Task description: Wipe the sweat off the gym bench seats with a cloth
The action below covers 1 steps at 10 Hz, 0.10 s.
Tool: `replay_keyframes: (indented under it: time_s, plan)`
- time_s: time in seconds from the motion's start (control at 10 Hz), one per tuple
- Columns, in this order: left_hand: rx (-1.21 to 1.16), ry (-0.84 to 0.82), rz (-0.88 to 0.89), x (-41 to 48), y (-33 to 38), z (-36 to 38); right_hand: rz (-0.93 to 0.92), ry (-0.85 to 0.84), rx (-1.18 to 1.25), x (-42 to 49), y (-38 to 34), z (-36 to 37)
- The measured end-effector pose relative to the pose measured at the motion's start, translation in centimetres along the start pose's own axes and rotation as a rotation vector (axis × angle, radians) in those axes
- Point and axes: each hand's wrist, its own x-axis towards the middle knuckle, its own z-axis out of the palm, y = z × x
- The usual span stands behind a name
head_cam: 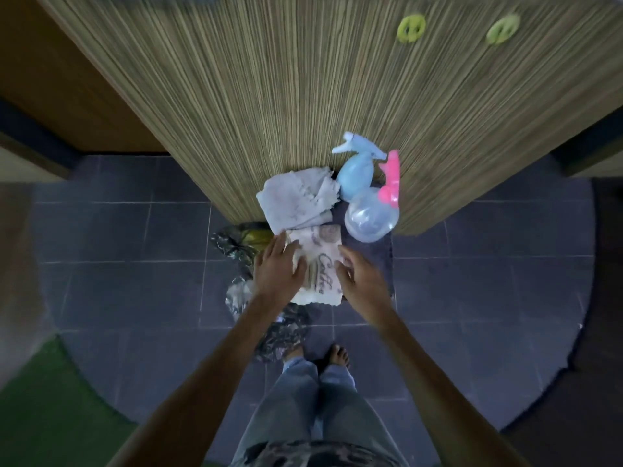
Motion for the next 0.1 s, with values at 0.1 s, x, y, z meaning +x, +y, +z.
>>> replay_keyframes:
  time_s: [0.1]
  plan:
    - [-0.169,0.297,0.120,-3.54,3.83,-5.29,-0.272,0.156,0.217,-4.33,-4.95,-5.22]
